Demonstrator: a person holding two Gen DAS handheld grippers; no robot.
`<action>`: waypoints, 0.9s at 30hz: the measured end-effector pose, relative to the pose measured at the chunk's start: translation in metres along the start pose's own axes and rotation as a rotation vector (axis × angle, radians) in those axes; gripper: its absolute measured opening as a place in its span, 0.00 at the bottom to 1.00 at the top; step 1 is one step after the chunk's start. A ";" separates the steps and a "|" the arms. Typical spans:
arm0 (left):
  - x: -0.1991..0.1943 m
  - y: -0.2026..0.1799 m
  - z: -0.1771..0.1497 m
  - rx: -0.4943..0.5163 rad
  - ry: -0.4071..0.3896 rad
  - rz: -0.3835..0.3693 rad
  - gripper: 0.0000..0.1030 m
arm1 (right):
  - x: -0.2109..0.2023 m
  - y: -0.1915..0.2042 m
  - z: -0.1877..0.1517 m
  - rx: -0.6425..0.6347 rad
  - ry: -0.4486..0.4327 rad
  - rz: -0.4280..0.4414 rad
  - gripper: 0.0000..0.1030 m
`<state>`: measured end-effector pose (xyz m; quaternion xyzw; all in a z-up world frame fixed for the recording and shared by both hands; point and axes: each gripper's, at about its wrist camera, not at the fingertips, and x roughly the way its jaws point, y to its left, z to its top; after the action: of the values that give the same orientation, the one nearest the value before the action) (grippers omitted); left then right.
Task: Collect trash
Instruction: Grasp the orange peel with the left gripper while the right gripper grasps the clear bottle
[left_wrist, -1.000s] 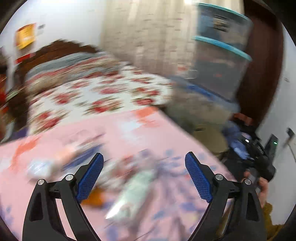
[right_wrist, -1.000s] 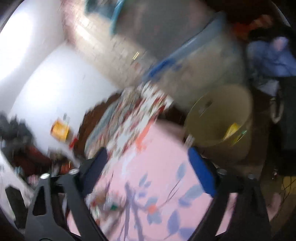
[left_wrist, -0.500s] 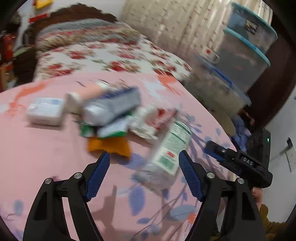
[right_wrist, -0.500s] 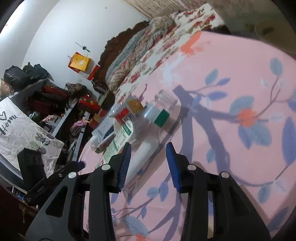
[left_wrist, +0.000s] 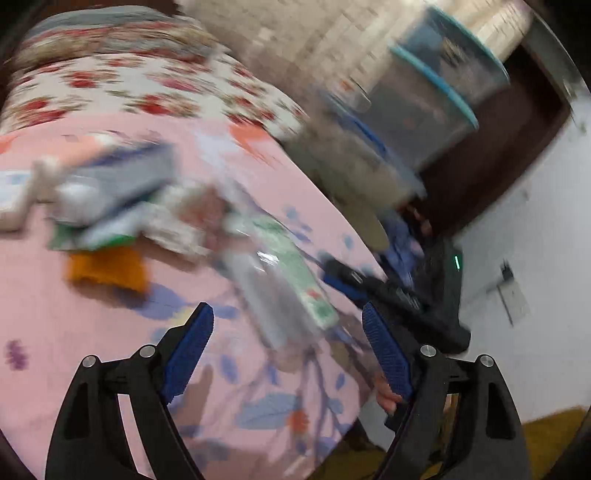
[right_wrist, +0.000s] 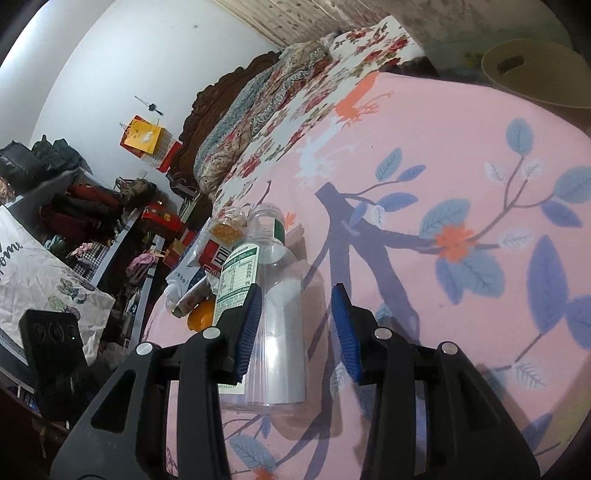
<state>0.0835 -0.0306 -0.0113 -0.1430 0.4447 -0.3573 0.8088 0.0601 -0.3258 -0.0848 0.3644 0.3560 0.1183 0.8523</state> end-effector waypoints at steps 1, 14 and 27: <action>-0.011 0.012 0.001 -0.034 -0.030 0.032 0.76 | 0.000 0.000 0.000 -0.003 -0.001 -0.001 0.41; -0.012 0.053 0.009 -0.002 -0.053 0.354 0.74 | 0.008 0.002 -0.004 0.008 0.024 -0.001 0.42; 0.035 0.088 0.020 -0.048 0.005 0.394 0.46 | 0.012 0.007 -0.009 0.001 0.046 -0.015 0.42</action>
<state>0.1514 0.0050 -0.0703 -0.0717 0.4744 -0.1816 0.8583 0.0629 -0.3101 -0.0905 0.3593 0.3783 0.1201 0.8446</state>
